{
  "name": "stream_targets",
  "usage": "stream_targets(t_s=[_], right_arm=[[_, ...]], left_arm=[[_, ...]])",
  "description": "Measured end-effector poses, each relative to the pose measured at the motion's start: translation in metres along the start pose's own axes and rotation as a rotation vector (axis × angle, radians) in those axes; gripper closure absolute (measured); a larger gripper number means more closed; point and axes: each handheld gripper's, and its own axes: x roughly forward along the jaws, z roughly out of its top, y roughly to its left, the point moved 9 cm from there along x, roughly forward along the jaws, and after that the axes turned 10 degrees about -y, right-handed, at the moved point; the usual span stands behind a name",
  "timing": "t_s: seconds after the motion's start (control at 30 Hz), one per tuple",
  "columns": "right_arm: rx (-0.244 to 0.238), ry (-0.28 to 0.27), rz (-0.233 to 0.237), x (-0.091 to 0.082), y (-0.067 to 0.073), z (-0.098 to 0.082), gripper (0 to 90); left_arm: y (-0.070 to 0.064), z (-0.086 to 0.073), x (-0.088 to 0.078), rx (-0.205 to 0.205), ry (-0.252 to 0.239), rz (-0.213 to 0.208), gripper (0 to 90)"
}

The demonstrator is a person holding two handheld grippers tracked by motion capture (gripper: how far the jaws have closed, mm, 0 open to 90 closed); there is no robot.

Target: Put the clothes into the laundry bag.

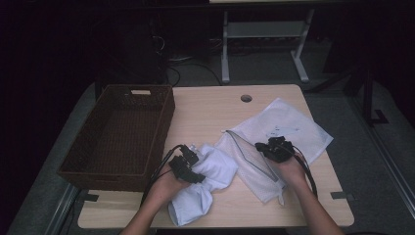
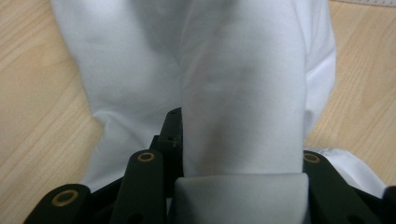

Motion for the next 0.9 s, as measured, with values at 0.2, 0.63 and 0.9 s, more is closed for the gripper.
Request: stream_targets(t_s=[0.2,0.63,0.9], right_arm=[[0.04,0.025,-0.021,0.004,-0.013,-0.013,71.5],[0.026,0.079,-0.003,0.015,-0.004,-0.023,86.7],[-0.024,0.037,-0.009,0.007,-0.001,-0.01,87.7]], left_arm=[[0.0,0.0,0.0,-0.001,0.0,-0.003,61.2],[0.0,0.0,0.0,-0.001,-0.001,-0.004,61.3],[0.0,0.0,0.0,-0.001,-0.001,-0.002,61.4]])
